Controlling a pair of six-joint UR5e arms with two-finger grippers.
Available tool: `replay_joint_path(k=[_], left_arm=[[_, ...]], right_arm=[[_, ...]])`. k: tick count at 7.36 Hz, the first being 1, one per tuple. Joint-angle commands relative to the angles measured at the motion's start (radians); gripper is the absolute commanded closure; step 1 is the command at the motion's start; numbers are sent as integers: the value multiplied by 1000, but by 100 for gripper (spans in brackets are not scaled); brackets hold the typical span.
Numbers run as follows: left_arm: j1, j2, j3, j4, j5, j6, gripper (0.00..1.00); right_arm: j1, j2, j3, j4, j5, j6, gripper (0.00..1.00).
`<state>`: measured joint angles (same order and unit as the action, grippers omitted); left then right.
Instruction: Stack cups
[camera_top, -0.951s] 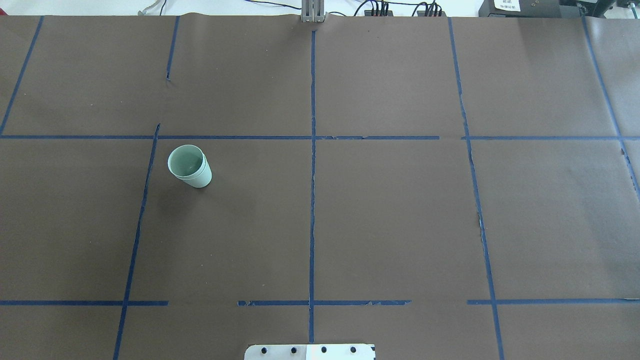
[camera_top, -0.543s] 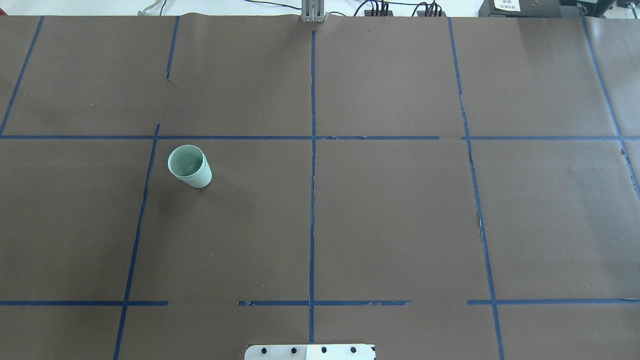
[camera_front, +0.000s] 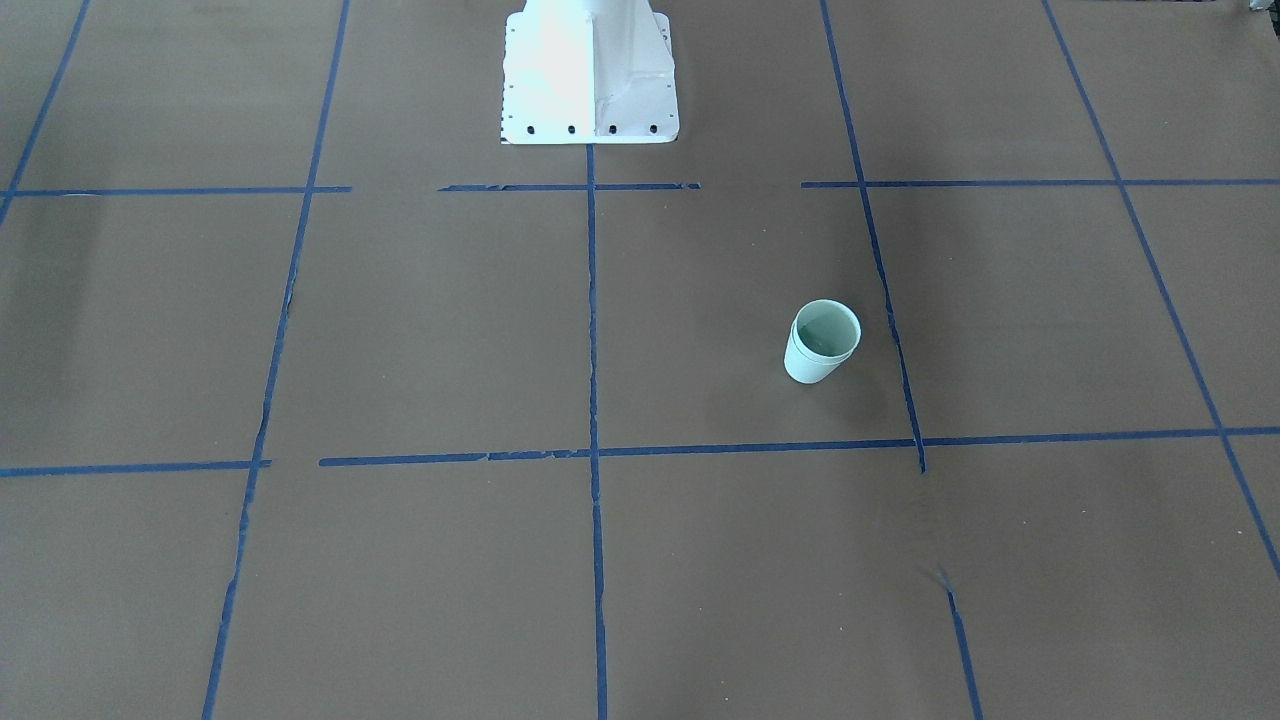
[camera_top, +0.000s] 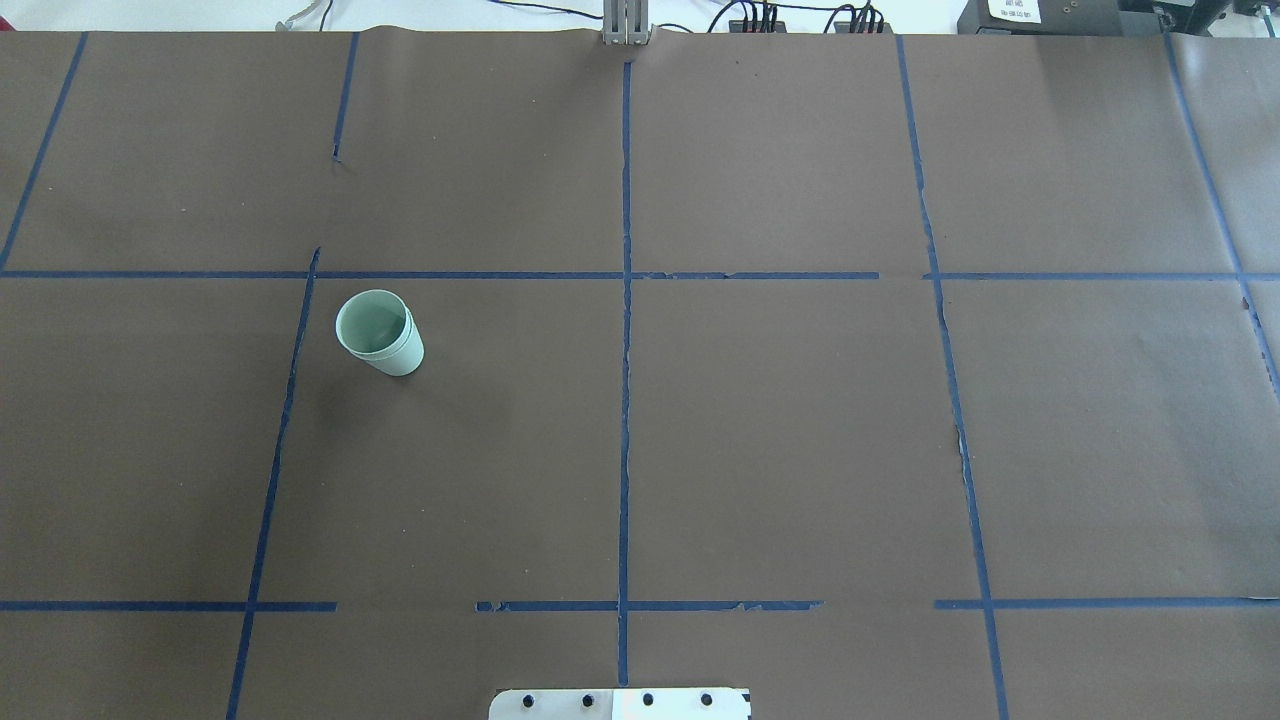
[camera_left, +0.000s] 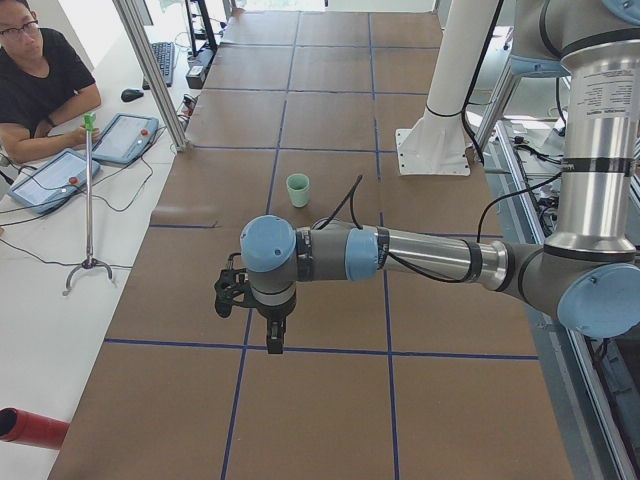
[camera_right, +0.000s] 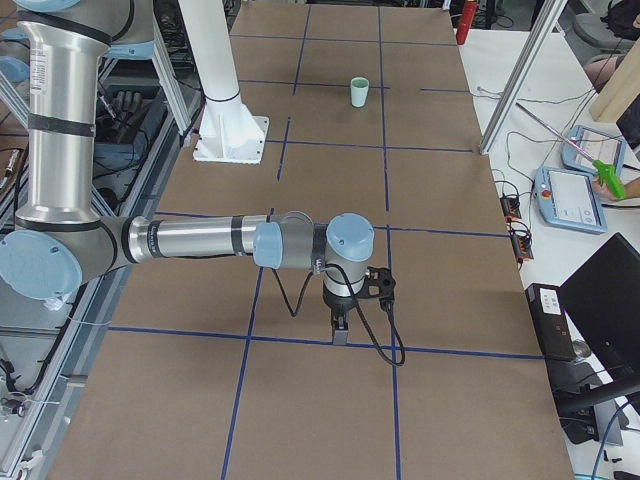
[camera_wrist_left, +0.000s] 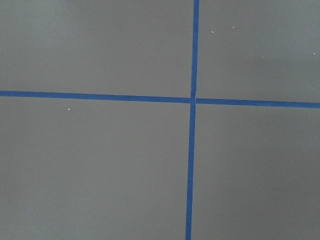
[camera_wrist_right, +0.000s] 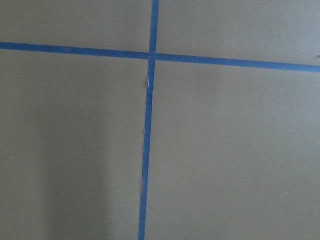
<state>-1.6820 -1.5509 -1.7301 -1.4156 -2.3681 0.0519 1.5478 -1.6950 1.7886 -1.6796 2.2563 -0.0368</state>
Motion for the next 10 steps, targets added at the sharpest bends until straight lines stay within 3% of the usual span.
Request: replay_joint_path(k=[1, 10], left_arm=[[1, 2, 1, -17, 1, -1, 1], [-1, -1, -64, -19, 1, -1, 0]], right_arm=[[0, 0, 0, 0, 0, 0, 0], [0, 0, 0, 0, 0, 0, 0]])
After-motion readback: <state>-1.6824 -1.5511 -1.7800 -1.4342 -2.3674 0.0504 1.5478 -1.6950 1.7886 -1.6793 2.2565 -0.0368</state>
